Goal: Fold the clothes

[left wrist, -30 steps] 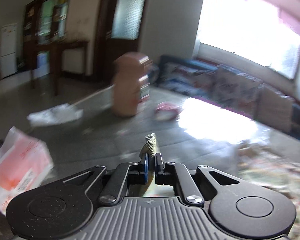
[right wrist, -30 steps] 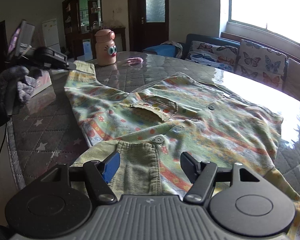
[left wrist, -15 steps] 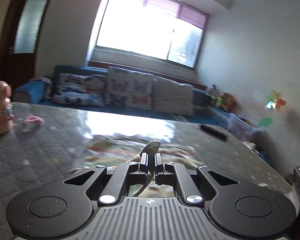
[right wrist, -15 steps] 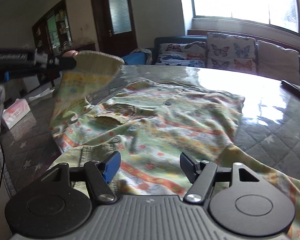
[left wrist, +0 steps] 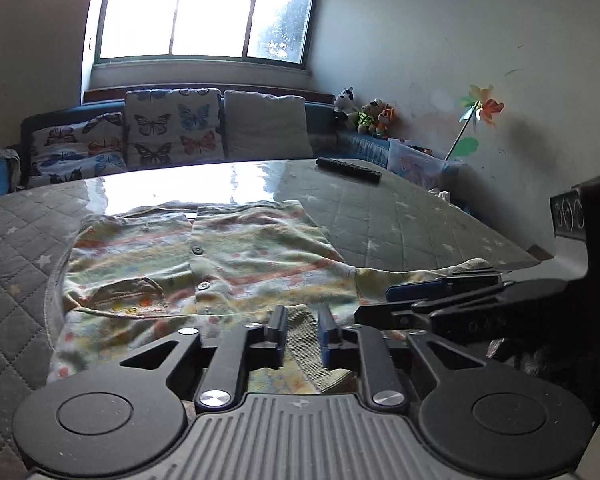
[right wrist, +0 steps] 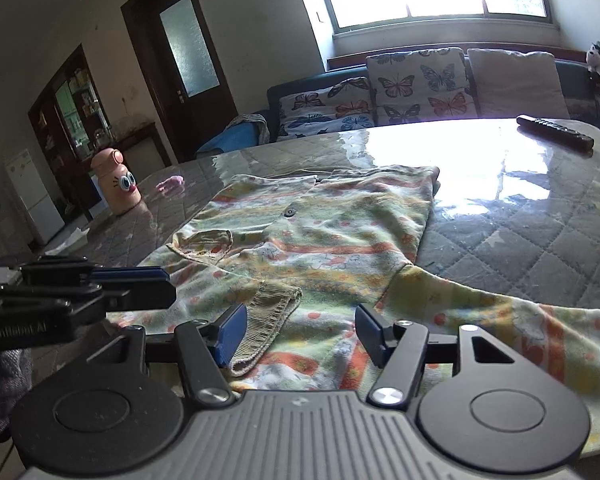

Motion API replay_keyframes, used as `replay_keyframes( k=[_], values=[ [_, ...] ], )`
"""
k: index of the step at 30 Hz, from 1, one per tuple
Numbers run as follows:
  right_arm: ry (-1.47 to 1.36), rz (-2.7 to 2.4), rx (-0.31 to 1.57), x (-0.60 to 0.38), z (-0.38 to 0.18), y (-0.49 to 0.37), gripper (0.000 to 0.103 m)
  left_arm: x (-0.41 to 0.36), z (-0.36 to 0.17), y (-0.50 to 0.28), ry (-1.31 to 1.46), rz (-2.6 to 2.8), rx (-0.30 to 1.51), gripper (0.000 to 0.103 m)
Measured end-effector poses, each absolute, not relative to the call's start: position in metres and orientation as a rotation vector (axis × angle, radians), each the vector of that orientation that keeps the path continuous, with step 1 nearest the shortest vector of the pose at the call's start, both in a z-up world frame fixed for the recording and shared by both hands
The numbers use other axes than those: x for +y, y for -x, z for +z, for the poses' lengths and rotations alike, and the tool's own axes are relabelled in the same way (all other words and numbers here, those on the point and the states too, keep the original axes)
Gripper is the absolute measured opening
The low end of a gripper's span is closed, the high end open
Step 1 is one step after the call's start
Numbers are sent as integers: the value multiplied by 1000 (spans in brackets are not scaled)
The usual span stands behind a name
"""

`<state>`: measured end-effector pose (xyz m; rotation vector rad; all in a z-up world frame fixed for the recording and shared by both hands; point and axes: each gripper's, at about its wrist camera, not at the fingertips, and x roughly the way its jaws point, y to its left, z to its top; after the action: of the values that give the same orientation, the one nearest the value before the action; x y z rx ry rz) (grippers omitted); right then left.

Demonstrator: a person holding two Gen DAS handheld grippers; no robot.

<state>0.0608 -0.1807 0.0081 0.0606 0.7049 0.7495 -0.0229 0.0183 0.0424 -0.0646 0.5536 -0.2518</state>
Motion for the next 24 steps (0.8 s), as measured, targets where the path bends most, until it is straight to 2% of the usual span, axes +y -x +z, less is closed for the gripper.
replay_keyframes(
  k=[7, 14, 17, 20, 22, 24],
  values=[
    [-44, 793, 741, -157, 0, -67, 49, 68, 42, 12, 8, -23, 553, 24],
    [7, 785, 759, -130, -10, -77, 40, 119, 18, -12, -20, 146, 642, 25],
    [25, 770, 770, -125, -14, -80, 28, 127, 10, -16, -30, 149, 670, 34],
    [36, 758, 763, -124, -15, -80, 16, 130, 4, -21, -25, 142, 691, 34],
    [31, 755, 757, -125, -13, -80, 11, 132, 1, -24, -17, 125, 700, 33],
    [33, 756, 740, -125, -9, -81, 9, 133, -1, -26, -2, 105, 703, 15]
  ],
)
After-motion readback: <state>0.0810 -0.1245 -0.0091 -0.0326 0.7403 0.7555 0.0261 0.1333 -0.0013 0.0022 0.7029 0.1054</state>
